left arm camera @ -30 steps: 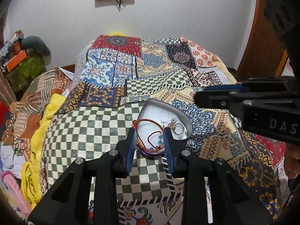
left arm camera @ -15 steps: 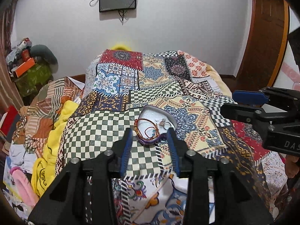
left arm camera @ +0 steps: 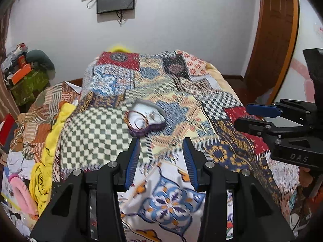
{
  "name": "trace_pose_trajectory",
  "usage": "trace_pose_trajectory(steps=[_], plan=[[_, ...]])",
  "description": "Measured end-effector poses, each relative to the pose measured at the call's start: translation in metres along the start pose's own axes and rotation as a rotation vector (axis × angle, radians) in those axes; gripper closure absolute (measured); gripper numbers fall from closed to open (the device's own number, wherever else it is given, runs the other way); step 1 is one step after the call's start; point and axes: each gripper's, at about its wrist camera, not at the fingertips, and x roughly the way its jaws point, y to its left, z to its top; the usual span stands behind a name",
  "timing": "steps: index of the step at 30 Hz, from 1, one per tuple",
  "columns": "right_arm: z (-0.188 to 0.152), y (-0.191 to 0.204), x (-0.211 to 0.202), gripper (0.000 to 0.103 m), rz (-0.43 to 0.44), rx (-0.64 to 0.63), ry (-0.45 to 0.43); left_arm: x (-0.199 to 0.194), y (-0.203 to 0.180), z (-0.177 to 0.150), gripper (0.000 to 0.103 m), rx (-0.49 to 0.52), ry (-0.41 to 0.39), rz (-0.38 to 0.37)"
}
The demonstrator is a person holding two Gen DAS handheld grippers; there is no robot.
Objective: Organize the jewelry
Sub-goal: 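Move both tools back to the remaining rings on the quilt, then grasp a gold ring with the left tool while the right tool grasps another gold ring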
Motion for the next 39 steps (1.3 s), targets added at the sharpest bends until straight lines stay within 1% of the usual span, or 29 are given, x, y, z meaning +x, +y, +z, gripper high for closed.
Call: trace_pose_trajectory(steps=[5, 12, 18, 25, 27, 30, 32, 34, 36, 37, 39], plan=[[-0.023, -0.006, 0.013, 0.061, -0.003, 0.015, 0.054, 0.011, -0.011, -0.019, 0.060, 0.012, 0.042, -0.017], [-0.048, -0.007, 0.041, 0.061, 0.005, 0.012, 0.141, 0.036, -0.015, -0.042, 0.060, -0.015, 0.112, -0.042], [-0.050, -0.007, 0.060, 0.061, 0.022, 0.001, 0.170, 0.055, -0.010, -0.046, 0.060, -0.042, 0.145, -0.048], [-0.050, -0.005, 0.081, 0.061, 0.053, -0.033, 0.201, 0.070, -0.007, -0.042, 0.060, -0.051, 0.155, -0.063], [-0.050, -0.005, 0.083, 0.061, 0.056, -0.040, 0.188, 0.074, -0.008, -0.041, 0.060, -0.048, 0.157, -0.075], [-0.049, -0.006, 0.085, 0.073, 0.053, -0.044, 0.178, 0.079, -0.011, -0.038, 0.060, -0.046, 0.161, -0.096], [-0.049, -0.008, 0.085, 0.086, 0.059, -0.042, 0.173, 0.081, -0.013, -0.037, 0.060, -0.050, 0.165, -0.111], [-0.049, -0.009, 0.084, 0.087, 0.065, -0.040, 0.166, 0.083, -0.017, -0.035, 0.061, -0.046, 0.164, -0.129], [-0.050, -0.010, 0.082, 0.089, 0.069, -0.038, 0.157, 0.085, -0.023, -0.034, 0.064, -0.028, 0.166, -0.133], [-0.050, -0.011, 0.081, 0.093, 0.073, -0.032, 0.151, 0.086, -0.026, -0.034, 0.065, -0.019, 0.170, -0.138], [-0.050, -0.013, 0.078, 0.095, 0.082, -0.022, 0.143, 0.090, -0.031, -0.033, 0.067, -0.007, 0.181, -0.144]])
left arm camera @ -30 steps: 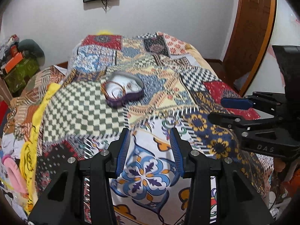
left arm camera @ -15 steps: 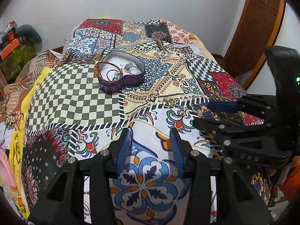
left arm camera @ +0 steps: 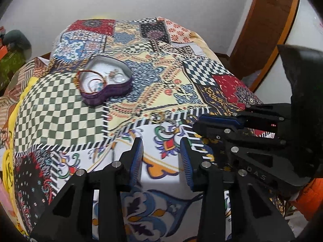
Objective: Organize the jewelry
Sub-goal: 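Grasp a gold ring with the left tool while the right tool grasps another gold ring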
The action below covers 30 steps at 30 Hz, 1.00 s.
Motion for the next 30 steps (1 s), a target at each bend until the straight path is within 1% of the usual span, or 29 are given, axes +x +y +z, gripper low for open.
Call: trace_pose_trajectory(steps=[5, 13, 14, 15, 16, 17, 19, 24, 26, 30], plan=[[-0.001, -0.007, -0.008, 0.095, 0.010, 0.022, -0.024, 0.016, -0.007, 0.005, 0.069, 0.015, 0.026, 0.019], [-0.008, -0.019, -0.014, 0.095, 0.027, 0.046, -0.033, 0.029, -0.011, 0.017, 0.070, 0.023, 0.035, 0.034], [-0.009, -0.022, -0.014, 0.095, 0.031, 0.057, -0.027, 0.031, -0.011, 0.018, 0.073, 0.022, 0.035, 0.034], [-0.010, -0.023, -0.014, 0.093, 0.038, 0.064, -0.018, 0.032, -0.010, 0.019, 0.081, 0.020, 0.034, 0.039], [-0.010, -0.025, -0.013, 0.087, 0.046, 0.073, -0.009, 0.034, -0.010, 0.019, 0.083, 0.017, 0.034, 0.041], [-0.010, -0.026, -0.013, 0.079, 0.053, 0.079, -0.006, 0.035, -0.009, 0.020, 0.083, 0.013, 0.034, 0.036], [-0.011, -0.026, -0.015, 0.072, 0.054, 0.081, -0.017, 0.033, -0.007, 0.018, 0.083, 0.007, 0.022, 0.027], [-0.006, -0.016, -0.013, 0.072, 0.051, 0.045, -0.020, 0.024, -0.006, 0.010, 0.083, 0.004, -0.001, 0.033], [-0.003, -0.011, -0.007, 0.073, 0.060, 0.028, -0.006, 0.019, -0.004, 0.005, 0.083, 0.001, -0.010, 0.035], [-0.001, -0.005, 0.005, 0.073, 0.051, -0.006, 0.017, 0.008, 0.002, -0.001, 0.083, -0.004, -0.028, 0.056]])
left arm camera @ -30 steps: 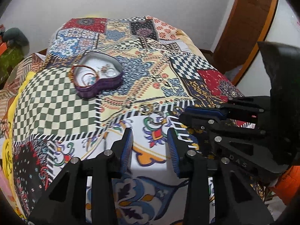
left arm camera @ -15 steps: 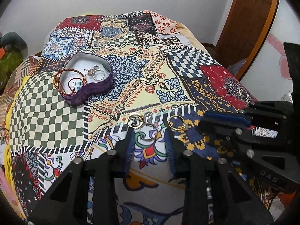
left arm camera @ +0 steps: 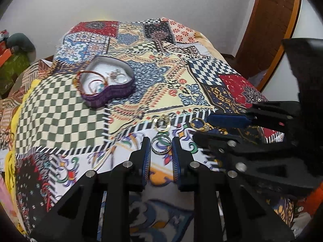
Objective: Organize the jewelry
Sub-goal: 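Grasp a gold ring with the left tool while the right tool grasps another gold ring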
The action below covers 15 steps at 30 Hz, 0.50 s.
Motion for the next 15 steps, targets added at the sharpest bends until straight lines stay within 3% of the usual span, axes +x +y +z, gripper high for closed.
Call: trace_pose_trajectory(steps=[3, 5, 15], plan=[[0.004, 0.000, 0.006, 0.074, -0.005, -0.016, 0.010, -0.007, 0.007, -0.002, 0.083, -0.019, -0.009, 0.003], [0.004, 0.000, 0.007, 0.086, -0.012, -0.019, 0.013, -0.011, 0.010, -0.002, 0.083, -0.028, -0.017, 0.007], [0.007, 0.006, -0.010, 0.086, -0.034, 0.003, -0.014, -0.042, 0.011, 0.001, 0.083, -0.033, -0.076, 0.027]])
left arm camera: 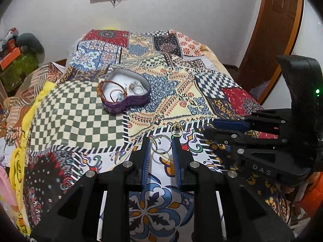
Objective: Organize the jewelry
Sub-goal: 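Grasp a gold ring with the left tool while the right tool grasps another gold ring, then carry both gold rings over the purple heart tin with both tools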
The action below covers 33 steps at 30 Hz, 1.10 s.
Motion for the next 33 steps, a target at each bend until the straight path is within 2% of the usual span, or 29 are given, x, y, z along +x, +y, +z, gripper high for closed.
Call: trace_pose_trajectory(steps=[17, 26, 33], plan=[[0.043, 0.022, -0.066, 0.086, -0.019, 0.013, -0.203, -0.051, 0.022, 0.023, 0.083, -0.027, -0.129, 0.048], [0.067, 0.025, -0.072, 0.086, 0.005, 0.030, -0.269, -0.051, 0.039, 0.043, 0.083, -0.034, -0.168, 0.063], [0.084, 0.023, -0.057, 0.086, 0.023, 0.038, -0.275, -0.035, 0.050, 0.055, 0.083, -0.031, -0.173, 0.069]])
